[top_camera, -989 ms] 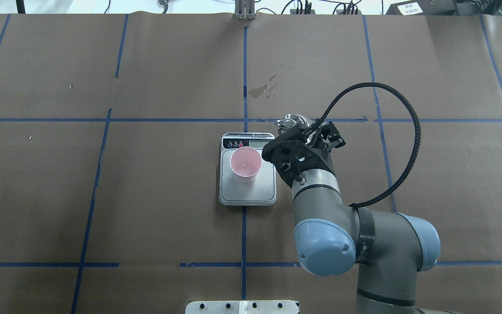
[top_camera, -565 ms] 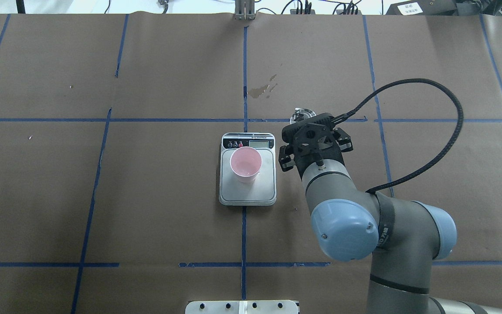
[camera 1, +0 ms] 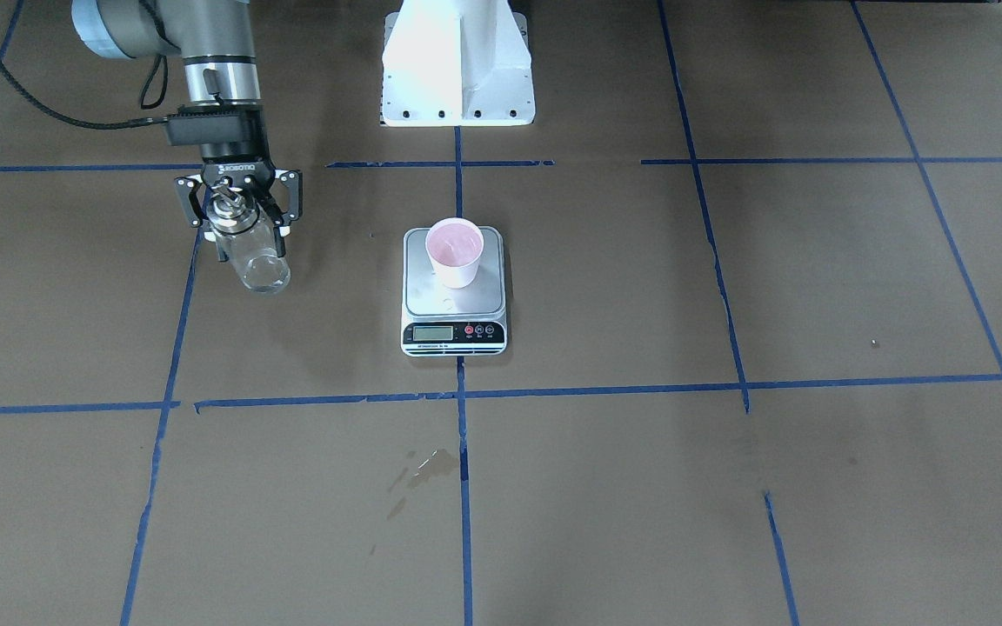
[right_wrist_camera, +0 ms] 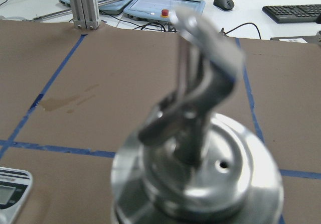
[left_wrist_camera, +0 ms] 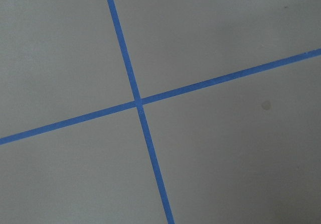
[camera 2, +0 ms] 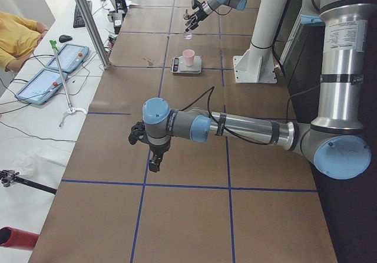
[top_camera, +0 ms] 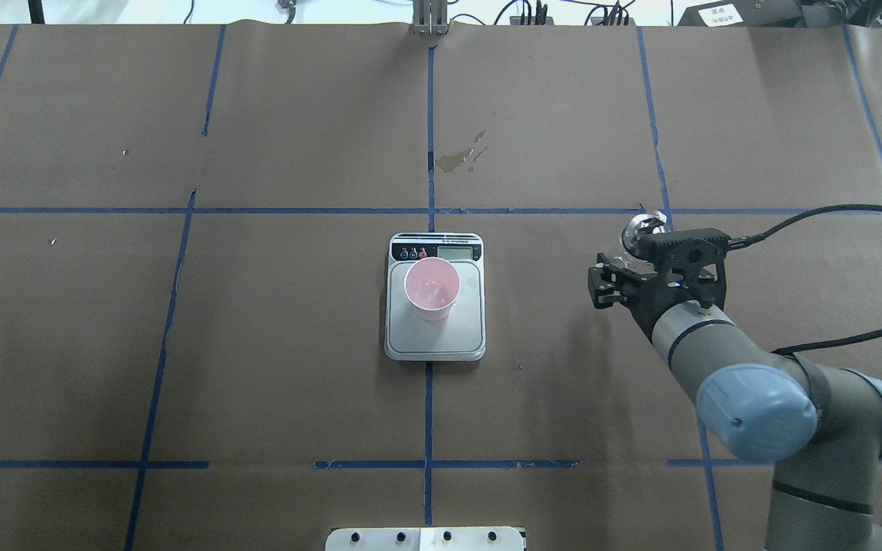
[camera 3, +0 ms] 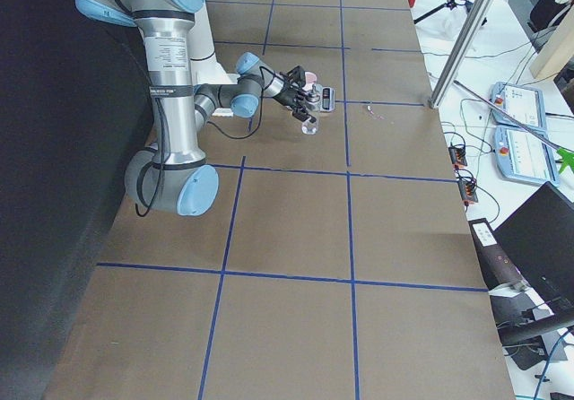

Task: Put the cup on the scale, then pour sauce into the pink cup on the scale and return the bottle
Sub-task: 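Tip the sauce bottle upright and carry it back from the cup, then lower the glass sauce bottle onto the table at its starting spot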

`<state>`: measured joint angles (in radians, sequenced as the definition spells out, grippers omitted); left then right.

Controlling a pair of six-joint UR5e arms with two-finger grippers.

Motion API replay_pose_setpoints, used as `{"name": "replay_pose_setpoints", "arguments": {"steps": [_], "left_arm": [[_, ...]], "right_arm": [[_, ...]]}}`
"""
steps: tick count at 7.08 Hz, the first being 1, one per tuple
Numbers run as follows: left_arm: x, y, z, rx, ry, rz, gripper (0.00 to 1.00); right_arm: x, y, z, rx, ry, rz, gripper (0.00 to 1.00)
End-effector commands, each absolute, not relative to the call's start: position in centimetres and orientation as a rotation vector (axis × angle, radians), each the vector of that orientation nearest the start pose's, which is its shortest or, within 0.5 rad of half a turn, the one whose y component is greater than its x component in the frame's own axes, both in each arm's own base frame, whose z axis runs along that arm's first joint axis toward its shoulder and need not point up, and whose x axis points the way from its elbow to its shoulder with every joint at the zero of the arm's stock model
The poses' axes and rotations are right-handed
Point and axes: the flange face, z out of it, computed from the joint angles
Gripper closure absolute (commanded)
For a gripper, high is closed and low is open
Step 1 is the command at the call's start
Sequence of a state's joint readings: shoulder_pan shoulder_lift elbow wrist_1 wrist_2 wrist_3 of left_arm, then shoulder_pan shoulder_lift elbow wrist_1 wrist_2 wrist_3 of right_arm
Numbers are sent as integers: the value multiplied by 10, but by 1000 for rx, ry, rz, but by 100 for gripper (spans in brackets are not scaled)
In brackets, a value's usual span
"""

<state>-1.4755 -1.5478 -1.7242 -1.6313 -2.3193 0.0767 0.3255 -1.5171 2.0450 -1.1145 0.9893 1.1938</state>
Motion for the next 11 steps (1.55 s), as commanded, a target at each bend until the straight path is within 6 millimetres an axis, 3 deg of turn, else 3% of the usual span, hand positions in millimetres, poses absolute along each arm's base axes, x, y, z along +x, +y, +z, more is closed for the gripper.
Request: {"name": "replay_pose_setpoints", "arguments": {"steps": [1, 6, 7, 9, 10, 11], "left_arm": [[-18, -496, 588, 179, 750, 238, 0], [-16, -497, 587, 180, 750, 242, 0], [-16, -498, 587, 180, 750, 242, 0], [-16, -498, 587, 180, 750, 242, 0], [-16, -498, 587, 180, 750, 242, 0], [-16, -497, 587, 180, 750, 242, 0]], "right_arm": [[-380, -328, 401, 820, -715, 293, 100], [-389, -330, 430, 779, -696, 353, 90], [-390, -331, 434, 779, -688, 351, 72], [-388, -330, 436, 777, -688, 362, 63], [-388, -331, 438, 783, -682, 365, 54], [-389, -332, 444, 785, -667, 363, 53]]}}
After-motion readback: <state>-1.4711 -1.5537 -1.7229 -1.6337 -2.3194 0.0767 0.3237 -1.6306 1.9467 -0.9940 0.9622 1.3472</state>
